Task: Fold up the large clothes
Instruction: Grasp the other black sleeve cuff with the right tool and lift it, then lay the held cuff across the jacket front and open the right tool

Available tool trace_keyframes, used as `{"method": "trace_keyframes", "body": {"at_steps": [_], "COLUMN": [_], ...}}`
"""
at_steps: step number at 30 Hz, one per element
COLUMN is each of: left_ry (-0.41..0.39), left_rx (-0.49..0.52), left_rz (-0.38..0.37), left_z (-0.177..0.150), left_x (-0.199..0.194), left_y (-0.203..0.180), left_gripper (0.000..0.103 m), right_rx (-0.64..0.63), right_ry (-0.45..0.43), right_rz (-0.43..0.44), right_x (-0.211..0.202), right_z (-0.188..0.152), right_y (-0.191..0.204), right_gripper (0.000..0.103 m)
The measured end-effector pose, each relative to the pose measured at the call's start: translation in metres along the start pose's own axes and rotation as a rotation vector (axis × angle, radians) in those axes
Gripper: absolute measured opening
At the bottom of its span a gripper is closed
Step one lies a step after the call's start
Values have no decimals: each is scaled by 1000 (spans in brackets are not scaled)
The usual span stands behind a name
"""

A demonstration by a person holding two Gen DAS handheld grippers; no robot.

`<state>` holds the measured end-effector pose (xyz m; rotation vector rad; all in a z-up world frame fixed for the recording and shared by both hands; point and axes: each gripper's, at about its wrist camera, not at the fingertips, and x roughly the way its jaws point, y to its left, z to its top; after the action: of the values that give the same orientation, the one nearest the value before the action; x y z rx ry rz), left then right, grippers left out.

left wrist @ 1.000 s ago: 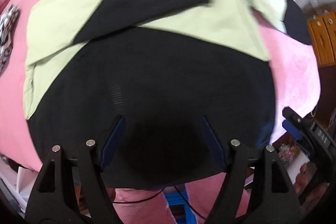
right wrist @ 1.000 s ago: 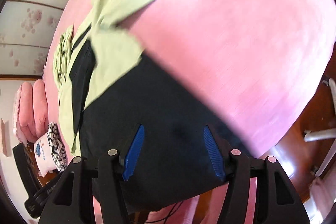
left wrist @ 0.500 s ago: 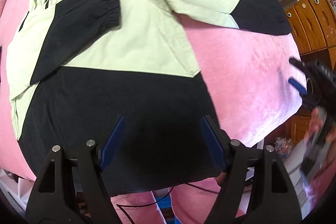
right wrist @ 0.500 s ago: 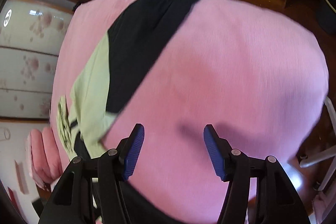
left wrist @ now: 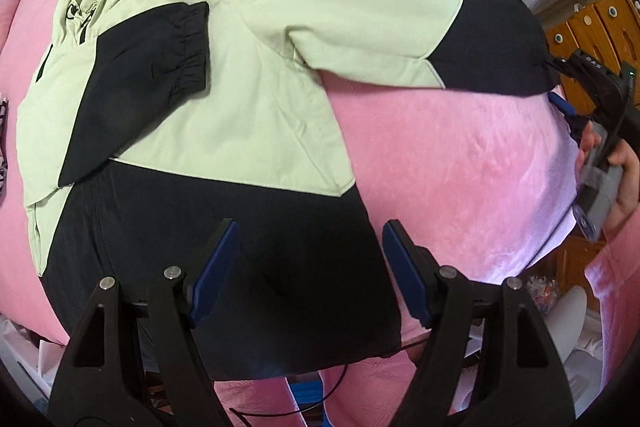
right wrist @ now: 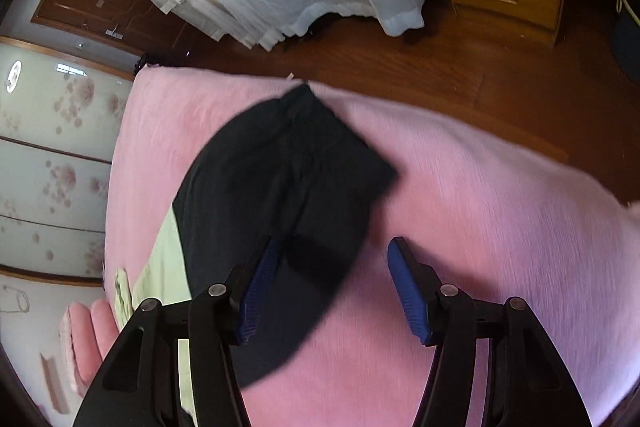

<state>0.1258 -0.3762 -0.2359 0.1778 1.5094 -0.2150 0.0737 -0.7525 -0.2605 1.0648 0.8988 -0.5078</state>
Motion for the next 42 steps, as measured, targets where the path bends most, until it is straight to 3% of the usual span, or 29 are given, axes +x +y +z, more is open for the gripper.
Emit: {"method": "trace_keyframes", "body": {"at_steps": [4, 7, 12, 18, 23, 34, 39, 42], "left_ry": [-16, -18, -40, -95, -136, -171, -194, -215], "left_rx": [-6, -15, -50, -107, -144, -202, -245, -282], "left_rz": [10, 13, 18, 13, 0, -15, -14, -19], "left_z": [0, -2, -8, -15, -21, -56, -64, -69], "left_x": [-6, -7, -13, -26, -35, -54, -64, -71], "left_y": [3, 11, 33, 72, 108, 219, 278, 318], "left_gripper": [71, 71, 71, 71, 71, 71, 71, 71], "right_rx": [-8, -31, -108, -118, -252, -533, -625, -694], "right_ry": [-19, -42, -132, -242, -299, -402, -370, -309], "right_rz": [-16, -18, -54, 72, 173, 317, 348, 325], "right_x": [11, 12, -12, -60, -95, -141, -129, -106], "right_z": [11, 12, 0, -25, -61, -181, -243, -292], "right_y": [8, 16, 48, 91, 156, 299, 350, 382], "right_gripper": [25, 12, 10, 10, 10, 10, 10, 10]}}
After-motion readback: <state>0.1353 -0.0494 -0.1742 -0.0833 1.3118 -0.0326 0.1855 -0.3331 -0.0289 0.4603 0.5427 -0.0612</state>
